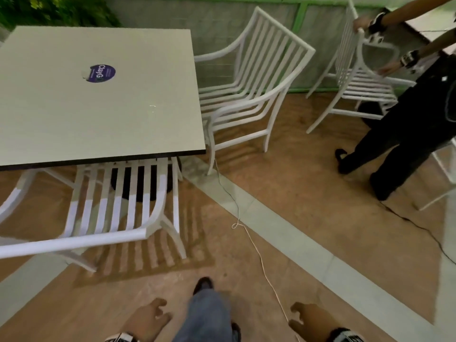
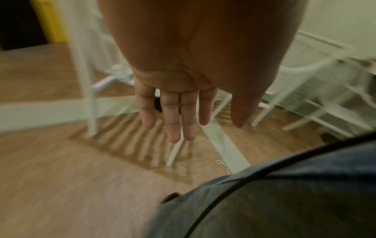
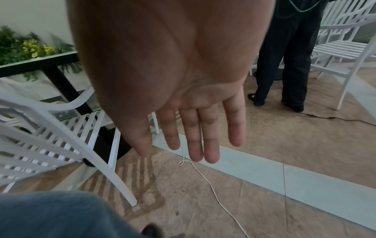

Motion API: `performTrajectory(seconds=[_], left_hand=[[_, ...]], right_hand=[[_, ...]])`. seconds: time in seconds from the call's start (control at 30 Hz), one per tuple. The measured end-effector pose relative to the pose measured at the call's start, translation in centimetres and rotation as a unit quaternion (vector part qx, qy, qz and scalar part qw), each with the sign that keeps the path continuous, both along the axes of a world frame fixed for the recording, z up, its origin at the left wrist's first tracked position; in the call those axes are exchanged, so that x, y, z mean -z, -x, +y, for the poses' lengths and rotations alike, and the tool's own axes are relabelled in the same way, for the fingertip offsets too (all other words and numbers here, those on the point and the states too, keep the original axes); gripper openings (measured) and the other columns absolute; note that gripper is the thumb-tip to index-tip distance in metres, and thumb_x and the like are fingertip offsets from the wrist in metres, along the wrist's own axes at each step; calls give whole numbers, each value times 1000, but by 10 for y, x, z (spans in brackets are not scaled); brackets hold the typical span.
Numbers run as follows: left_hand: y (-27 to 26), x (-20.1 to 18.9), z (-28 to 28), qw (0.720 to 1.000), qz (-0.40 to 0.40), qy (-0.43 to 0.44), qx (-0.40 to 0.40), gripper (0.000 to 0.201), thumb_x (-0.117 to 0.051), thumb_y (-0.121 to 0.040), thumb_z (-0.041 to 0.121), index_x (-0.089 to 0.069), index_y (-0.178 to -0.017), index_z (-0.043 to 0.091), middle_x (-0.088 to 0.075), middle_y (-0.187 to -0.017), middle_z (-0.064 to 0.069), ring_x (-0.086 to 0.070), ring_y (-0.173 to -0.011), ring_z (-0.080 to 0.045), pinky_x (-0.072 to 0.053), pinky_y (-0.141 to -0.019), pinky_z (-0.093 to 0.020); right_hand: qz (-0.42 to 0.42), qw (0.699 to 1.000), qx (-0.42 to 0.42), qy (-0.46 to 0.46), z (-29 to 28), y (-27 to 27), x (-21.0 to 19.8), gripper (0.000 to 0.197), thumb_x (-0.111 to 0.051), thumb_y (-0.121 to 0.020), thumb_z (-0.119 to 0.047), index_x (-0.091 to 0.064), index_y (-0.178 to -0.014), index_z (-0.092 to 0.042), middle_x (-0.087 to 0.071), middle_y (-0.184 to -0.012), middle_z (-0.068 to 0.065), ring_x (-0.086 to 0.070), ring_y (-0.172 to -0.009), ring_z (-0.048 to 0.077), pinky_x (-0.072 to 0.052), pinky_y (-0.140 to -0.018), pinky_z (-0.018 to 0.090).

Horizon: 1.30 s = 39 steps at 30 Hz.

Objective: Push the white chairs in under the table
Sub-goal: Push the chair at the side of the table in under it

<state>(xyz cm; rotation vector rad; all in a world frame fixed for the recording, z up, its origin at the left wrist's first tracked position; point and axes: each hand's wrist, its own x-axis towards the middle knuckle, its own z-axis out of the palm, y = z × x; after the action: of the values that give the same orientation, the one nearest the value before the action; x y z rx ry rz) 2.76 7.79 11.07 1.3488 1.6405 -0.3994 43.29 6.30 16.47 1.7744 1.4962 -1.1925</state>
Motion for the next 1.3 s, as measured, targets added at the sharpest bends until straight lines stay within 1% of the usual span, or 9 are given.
performTrajectory(seconds=[0.1, 0.3, 0.37, 0.47, 0.57, 0.7, 0.83, 1.03, 1.3], left_hand=[[-51, -3, 48, 998, -2, 8, 67, 47, -53, -86, 52, -43, -127, 30, -61, -123, 2, -57, -110, -12, -42, -94, -22], [-126, 18, 150, 998, -20, -28, 55, 59, -52, -84, 53, -42, -137, 28, -57, -133, 1, -55, -116, -11, -41, -96, -23], [-150, 13, 191, 996, -2, -38, 81, 57, -45, -85, 55, -44, -136, 30, -58, -132, 1, -54, -118, -13, -39, -94, -20], [-174, -10, 261, 981, 42, -145, 121, 45, -46, -78, 56, -62, -117, 40, -69, -113, 10, -63, -102, -3, -44, -73, -12], [-193, -14, 321, 996, 22, -58, 59, 53, -48, -90, 42, -42, -138, 21, -59, -131, -5, -56, -118, -20, -42, -93, -27], [-212, -23, 404, 998, 25, -44, 24, 54, -47, -91, 42, -36, -140, 20, -57, -133, -7, -54, -119, -23, -43, -96, -29], [-236, -21, 497, 995, 74, -66, 20, 50, -44, -92, 47, -49, -131, 16, -62, -125, -7, -59, -111, -23, -44, -89, -29], [-265, -17, 613, 986, 87, -139, -41, 62, -47, -85, 52, -29, -140, 30, -52, -134, -6, -53, -115, -25, -45, -96, -37], [-286, -2, 716, 967, 82, -233, -61, 68, -51, -89, 45, -23, -146, 22, -30, -153, -7, -27, -139, -26, -28, -113, -45]], right_hand=[[1, 999, -31, 20, 45, -26, 7, 75, -42, -75, -80, -48, -130, -30, -55, -132, -2, -52, -119, 15, -37, -104, 32], [10, 994, -113, 8, 177, -73, 25, 53, -48, -91, -52, -44, -136, -23, -52, -137, 3, -48, -123, 19, -37, -102, 29], [6, 990, -140, 6, 232, -92, 22, 53, -48, -91, -52, -44, -135, -23, -52, -136, 3, -49, -122, 20, -38, -101, 30], [12, 986, -164, -17, 317, -115, 3, 50, -45, -94, -49, -42, -136, -24, -51, -135, 4, -49, -121, 22, -39, -92, 30], [29, 982, -168, -78, 397, -129, -16, 47, -45, -96, -43, -42, -136, -20, -50, -137, 6, -48, -122, 23, -39, -96, 30], [28, 971, -191, -140, 496, -143, -32, 43, -43, -95, -40, -43, -134, -22, -53, -132, 5, -55, -113, 23, -46, -92, 35], [35, 953, -241, -181, 605, -151, -27, 35, -43, -95, -38, -48, -125, -20, -59, -121, 8, -60, -101, 26, -49, -80, 35], [46, 909, -299, -287, 752, -154, 1, 47, -46, -89, -43, -45, -129, -18, -47, -133, 8, -47, -117, 30, -43, -95, 42], [-38, 869, -381, -315, 878, -149, 24, 63, -47, -87, -58, -36, -139, -23, -38, -145, 11, -29, -135, 31, -20, -113, 53]])
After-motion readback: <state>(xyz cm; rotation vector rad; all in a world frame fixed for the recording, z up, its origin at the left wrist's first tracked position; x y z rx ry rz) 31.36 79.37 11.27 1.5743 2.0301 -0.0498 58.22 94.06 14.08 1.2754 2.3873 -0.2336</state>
